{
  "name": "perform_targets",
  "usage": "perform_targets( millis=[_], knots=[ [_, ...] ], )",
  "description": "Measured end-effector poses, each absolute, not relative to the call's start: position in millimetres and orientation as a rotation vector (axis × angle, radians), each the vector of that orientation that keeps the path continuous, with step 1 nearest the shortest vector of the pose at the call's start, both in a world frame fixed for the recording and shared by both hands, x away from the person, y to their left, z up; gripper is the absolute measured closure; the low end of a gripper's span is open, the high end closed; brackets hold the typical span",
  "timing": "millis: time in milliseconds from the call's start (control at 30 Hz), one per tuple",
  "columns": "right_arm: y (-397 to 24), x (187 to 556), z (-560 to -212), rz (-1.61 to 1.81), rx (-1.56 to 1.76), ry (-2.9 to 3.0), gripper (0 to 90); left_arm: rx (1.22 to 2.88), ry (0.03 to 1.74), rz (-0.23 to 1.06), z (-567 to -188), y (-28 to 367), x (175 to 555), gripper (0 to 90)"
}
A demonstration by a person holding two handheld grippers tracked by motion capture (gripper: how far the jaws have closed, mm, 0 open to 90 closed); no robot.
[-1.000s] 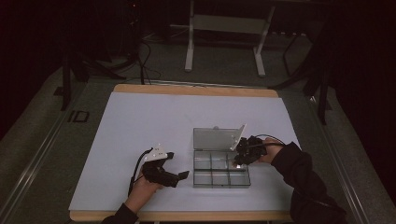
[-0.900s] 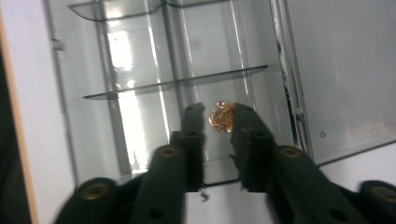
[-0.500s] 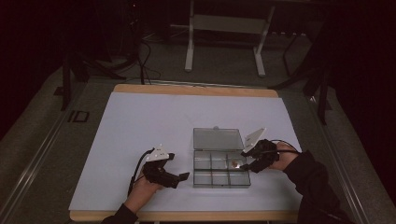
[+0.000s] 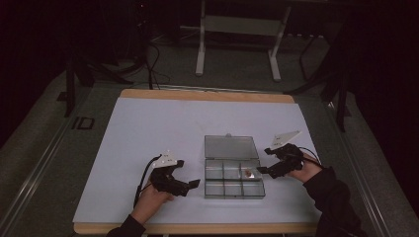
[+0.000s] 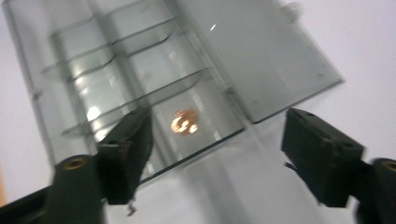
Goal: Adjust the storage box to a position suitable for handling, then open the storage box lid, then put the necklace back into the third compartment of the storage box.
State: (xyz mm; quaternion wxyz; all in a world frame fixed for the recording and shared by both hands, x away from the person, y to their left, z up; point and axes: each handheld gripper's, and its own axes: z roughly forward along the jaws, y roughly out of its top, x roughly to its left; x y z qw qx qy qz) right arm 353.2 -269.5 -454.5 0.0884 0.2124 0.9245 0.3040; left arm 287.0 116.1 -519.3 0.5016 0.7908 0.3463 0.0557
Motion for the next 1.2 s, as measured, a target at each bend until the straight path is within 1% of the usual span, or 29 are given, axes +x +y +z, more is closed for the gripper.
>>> perform_targets(
  millis=[33, 133, 233, 367, 533, 600, 867, 1200],
  knots=[
    [-275.7, 354.7, -459.0, 0.977, 0.699, 2.718, 13.0, 1.925, 0.846, 0.142, -518.2, 115.0, 287.4, 1.3],
    [-282.0, 355.8, -466.7, 1.012, 0.773, 2.647, 11.6, 1.943, 0.881, 0.157, -515.5, 112.6, 289.6, 1.3],
    [-290.0, 357.9, -472.7, 1.035, 0.879, 2.576, 13.8, 1.94, 0.899, 0.154, -513.9, 111.2, 293.9, 1.3],
    [-300.1, 361.3, -477.4, 1.016, 0.952, 2.523, 13.7, 1.936, 0.915, 0.2, -509.2, 107.1, 297.5, 1.3],
    [-306.9, 358.3, -481.2, 1.041, 0.975, 2.413, 13.4, 1.942, 0.918, 0.196, -504.8, 101.2, 305.8, 1.3],
    [-308.9, 356.1, -481.8, 1.073, 0.974, 2.382, 15.0, 1.946, 0.923, 0.193, -502.6, 98.6, 307.6, 1.3],
    [-308.6, 351.5, -479.3, 1.105, 0.943, 2.348, 15.0, 1.959, 0.918, 0.189, -491.9, 92.3, 318.0, 1.3],
    [-308.4, 351.7, -473.0, 1.185, 0.968, 2.289, 13.6, 1.956, 0.963, 0.162, -494.7, 85.4, 335.6, 1.3]
  ],
)
